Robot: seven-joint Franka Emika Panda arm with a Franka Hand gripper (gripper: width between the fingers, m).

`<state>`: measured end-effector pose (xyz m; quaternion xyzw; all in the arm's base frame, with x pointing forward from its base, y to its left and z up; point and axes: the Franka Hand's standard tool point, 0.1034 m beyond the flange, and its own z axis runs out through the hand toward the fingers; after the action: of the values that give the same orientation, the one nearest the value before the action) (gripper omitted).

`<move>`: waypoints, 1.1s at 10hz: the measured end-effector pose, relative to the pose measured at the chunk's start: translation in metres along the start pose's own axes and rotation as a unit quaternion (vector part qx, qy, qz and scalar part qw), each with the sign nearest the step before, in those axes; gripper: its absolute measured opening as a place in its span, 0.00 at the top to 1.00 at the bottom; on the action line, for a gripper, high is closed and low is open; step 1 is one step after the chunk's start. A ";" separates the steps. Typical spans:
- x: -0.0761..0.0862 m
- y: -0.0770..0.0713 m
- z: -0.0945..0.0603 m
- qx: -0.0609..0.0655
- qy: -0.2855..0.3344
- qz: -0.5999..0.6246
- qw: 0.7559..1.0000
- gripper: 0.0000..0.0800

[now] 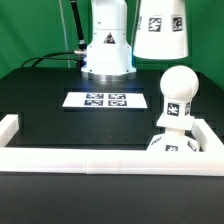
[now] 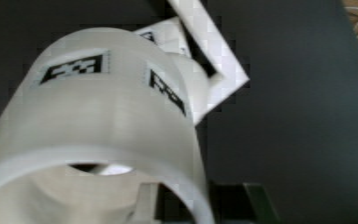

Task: Assemble lamp

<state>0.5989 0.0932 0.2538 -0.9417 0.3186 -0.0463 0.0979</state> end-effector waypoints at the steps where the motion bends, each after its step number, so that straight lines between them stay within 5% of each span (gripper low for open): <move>1: -0.001 -0.007 0.002 0.001 0.001 0.001 1.000 0.94; 3: -0.002 -0.016 0.020 -0.003 0.005 -0.007 1.000 0.94; 5: -0.001 -0.010 0.036 -0.002 0.020 -0.033 0.999 0.94; 11: -0.001 -0.010 0.036 -0.003 0.018 -0.034 0.999 0.94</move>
Offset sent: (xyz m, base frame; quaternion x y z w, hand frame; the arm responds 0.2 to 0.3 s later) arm 0.0147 0.0061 -0.0317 -0.0038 0.0321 -0.0661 0.9973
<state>0.6093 0.1068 0.2204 -0.9512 0.2885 -0.0655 0.0877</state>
